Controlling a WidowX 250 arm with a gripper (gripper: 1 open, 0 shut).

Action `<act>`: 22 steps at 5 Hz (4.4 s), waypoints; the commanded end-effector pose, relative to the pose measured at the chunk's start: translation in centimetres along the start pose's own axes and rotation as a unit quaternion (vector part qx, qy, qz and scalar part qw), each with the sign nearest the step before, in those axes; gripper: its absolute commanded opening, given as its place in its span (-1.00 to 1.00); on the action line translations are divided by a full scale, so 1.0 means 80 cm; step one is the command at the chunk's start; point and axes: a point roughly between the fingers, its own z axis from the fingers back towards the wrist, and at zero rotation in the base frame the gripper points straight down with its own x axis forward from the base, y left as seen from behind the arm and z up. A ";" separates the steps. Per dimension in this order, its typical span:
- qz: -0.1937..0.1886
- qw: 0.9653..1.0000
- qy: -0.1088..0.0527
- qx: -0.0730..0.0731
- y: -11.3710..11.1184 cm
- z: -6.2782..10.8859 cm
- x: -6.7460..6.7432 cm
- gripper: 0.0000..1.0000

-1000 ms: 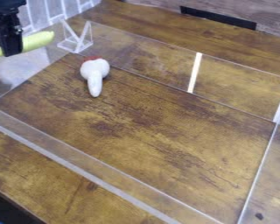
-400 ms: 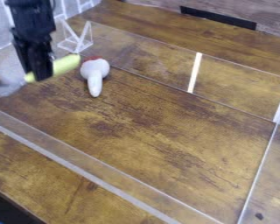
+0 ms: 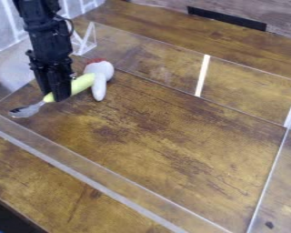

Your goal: Move the green spoon to the left side of the table

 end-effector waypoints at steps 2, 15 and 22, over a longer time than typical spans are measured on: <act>0.043 0.999 -0.032 0.006 0.010 0.017 0.005 -1.00; 0.093 0.995 -0.012 -0.029 0.082 0.012 0.095 1.00; 0.057 0.997 -0.058 0.016 -0.073 0.126 0.128 1.00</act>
